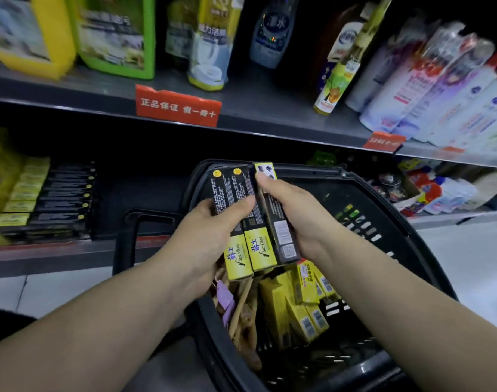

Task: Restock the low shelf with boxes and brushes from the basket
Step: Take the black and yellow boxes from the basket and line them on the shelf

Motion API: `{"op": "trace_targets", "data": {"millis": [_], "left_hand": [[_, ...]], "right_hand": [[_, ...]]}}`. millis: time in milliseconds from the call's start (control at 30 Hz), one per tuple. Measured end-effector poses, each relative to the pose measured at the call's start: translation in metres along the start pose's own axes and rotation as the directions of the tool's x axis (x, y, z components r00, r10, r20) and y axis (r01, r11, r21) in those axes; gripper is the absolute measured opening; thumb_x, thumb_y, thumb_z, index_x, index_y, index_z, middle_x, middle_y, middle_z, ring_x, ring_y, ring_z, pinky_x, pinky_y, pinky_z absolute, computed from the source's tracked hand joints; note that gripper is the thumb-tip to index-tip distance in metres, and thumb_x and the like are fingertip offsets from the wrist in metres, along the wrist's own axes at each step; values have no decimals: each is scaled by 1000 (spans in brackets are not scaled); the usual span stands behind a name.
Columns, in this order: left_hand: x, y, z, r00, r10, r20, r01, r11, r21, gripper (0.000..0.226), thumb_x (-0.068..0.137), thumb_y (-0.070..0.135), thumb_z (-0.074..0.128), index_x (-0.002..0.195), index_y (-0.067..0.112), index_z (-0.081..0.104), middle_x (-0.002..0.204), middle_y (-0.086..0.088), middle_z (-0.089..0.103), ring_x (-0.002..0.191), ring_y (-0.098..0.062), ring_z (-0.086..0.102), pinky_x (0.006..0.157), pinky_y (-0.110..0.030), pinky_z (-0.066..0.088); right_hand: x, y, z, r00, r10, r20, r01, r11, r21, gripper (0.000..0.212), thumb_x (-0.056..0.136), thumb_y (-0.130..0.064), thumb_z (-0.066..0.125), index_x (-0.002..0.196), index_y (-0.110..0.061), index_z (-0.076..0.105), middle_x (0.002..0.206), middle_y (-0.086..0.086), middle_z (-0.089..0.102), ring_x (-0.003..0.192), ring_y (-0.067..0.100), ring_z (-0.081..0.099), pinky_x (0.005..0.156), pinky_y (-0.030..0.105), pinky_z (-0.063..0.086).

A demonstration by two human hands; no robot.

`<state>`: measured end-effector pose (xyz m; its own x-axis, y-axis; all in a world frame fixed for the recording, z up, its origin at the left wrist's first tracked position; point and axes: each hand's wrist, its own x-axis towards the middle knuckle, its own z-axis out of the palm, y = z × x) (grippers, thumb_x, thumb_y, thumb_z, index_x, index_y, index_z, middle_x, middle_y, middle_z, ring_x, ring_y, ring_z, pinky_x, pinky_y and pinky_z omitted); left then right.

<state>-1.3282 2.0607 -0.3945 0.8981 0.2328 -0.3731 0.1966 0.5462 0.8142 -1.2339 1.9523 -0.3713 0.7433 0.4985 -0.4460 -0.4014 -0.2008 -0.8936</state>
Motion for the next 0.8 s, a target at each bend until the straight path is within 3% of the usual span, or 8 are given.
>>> {"op": "trace_targets", "data": {"millis": [67, 133, 233, 433, 533, 600, 733, 800], "left_hand": [[-5, 10, -12, 1000, 13, -3, -13, 1000, 24, 25, 82, 32, 68, 104, 21, 64, 87, -1, 76, 77, -20, 73, 60, -32, 58], [-10, 18, -25, 1000, 21, -15, -21, 999, 38, 24, 81, 31, 68, 103, 22, 66, 86, 0, 76, 78, -20, 73, 65, -34, 57], [-17, 29, -47, 998, 15, -62, -13, 1000, 27, 21, 79, 29, 69, 98, 21, 67, 81, -2, 76, 67, -18, 72, 55, -31, 56], [-26, 41, -96, 988, -42, -148, 42, 999, 1, 22, 79, 28, 70, 99, 17, 66, 78, -6, 75, 62, -21, 71, 48, -31, 54], [-26, 46, -119, 983, -51, -176, 50, 999, -11, 24, 81, 23, 69, 103, 14, 65, 78, -8, 75, 60, -22, 71, 46, -33, 54], [-26, 49, -131, 981, -66, -183, 64, 998, -21, 24, 81, 23, 70, 103, 14, 65, 79, -9, 75, 61, -23, 71, 47, -34, 55], [-19, 53, -148, 976, -88, -197, 81, 996, -44, 31, 82, 23, 69, 111, 15, 64, 93, -11, 75, 80, -27, 72, 67, -43, 59], [-16, 54, -155, 974, -96, -206, 84, 994, -67, 32, 82, 22, 69, 112, 15, 64, 95, -11, 74, 86, -29, 71, 74, -44, 58]], "right_hand": [[2, -6, 6, 996, 85, -2, -85, 996, 32, 44, 83, -49, 61, 101, -11, 71, 93, 15, 73, 78, 28, 71, 70, 36, 58], [5, -11, 14, 993, 120, -21, -118, 991, 65, 46, 84, -53, 54, 88, -11, 72, 78, 11, 73, 62, 24, 69, 57, 26, 56], [14, -14, 34, 994, 106, 13, -106, 982, 157, 43, 90, -44, 47, 86, -6, 67, 62, 8, 67, 45, 17, 60, 45, 18, 49], [27, -14, 82, 983, 93, 155, -117, 981, 152, 41, 86, -43, 60, 84, -2, 64, 64, 10, 66, 48, 18, 62, 46, 25, 52], [36, -13, 104, 972, 45, 232, -70, 993, 97, 39, 92, -36, 52, 87, 0, 66, 77, 14, 72, 59, 18, 67, 57, 26, 58], [44, -12, 118, 967, 57, 250, -78, 994, 77, 39, 95, -37, 46, 92, -4, 67, 78, 11, 73, 59, 16, 67, 55, 23, 56], [61, -11, 150, 971, 129, 201, -149, 985, 86, 45, 96, -44, 43, 104, -6, 66, 58, 6, 67, 45, 16, 62, 42, 22, 48], [69, -10, 166, 967, 144, 209, -161, 985, 64, 47, 91, -51, 48, 90, -8, 68, 57, 7, 68, 42, 17, 62, 40, 23, 49]]}}
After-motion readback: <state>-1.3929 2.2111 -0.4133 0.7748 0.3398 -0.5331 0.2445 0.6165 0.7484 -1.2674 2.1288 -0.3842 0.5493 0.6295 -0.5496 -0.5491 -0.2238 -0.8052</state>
